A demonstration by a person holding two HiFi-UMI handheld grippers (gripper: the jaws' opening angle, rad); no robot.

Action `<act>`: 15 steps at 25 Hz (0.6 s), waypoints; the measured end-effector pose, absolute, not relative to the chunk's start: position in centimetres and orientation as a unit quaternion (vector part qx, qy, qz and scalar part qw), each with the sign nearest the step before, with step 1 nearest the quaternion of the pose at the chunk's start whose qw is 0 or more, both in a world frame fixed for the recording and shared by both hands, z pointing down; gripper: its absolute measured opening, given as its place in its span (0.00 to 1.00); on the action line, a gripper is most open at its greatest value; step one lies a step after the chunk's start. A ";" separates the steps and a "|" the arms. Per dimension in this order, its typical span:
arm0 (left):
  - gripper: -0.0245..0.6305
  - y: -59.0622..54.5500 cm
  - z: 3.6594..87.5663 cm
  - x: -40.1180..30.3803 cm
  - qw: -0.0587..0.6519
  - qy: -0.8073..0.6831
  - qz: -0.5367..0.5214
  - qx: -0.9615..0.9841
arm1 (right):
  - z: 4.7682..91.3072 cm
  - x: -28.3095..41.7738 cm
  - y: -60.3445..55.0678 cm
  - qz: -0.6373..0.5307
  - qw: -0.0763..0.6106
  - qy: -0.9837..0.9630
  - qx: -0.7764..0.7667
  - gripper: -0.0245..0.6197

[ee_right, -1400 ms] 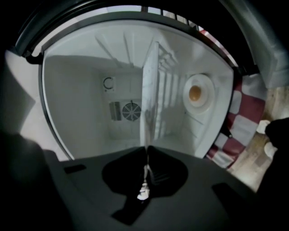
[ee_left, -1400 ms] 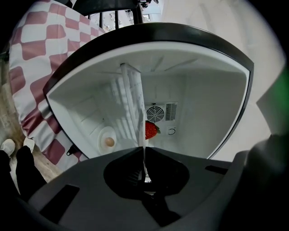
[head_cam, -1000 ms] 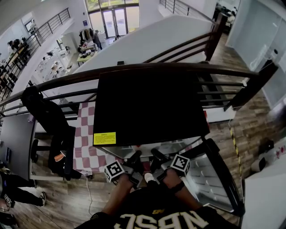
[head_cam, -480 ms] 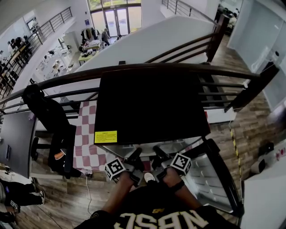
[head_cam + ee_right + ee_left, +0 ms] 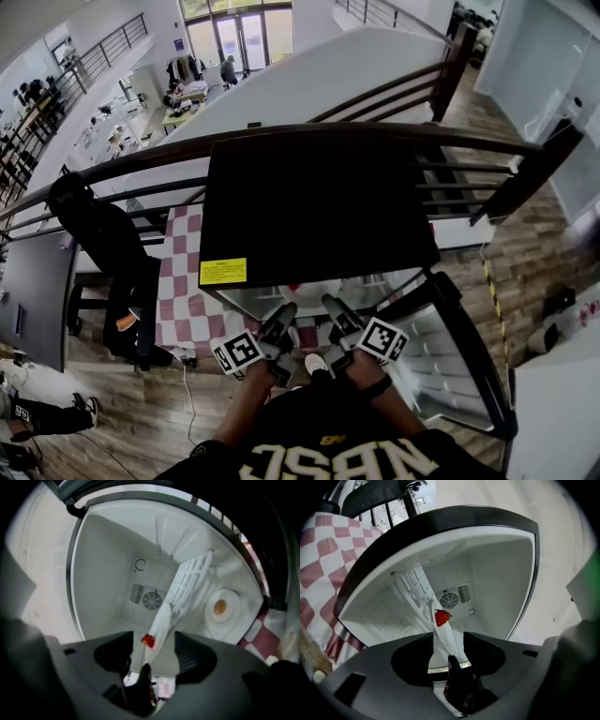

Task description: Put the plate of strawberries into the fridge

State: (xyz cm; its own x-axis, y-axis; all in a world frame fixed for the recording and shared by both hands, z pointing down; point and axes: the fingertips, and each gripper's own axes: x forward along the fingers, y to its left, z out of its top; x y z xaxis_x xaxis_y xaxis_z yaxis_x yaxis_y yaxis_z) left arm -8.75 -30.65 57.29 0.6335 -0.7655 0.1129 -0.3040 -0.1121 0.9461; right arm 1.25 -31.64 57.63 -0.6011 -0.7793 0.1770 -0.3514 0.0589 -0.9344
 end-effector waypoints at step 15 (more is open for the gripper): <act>0.32 -28.0 57.8 -8.4 0.279 -0.474 0.025 0.835 | 57.3 1.4 -28.7 -0.239 -0.080 0.831 -0.496 0.44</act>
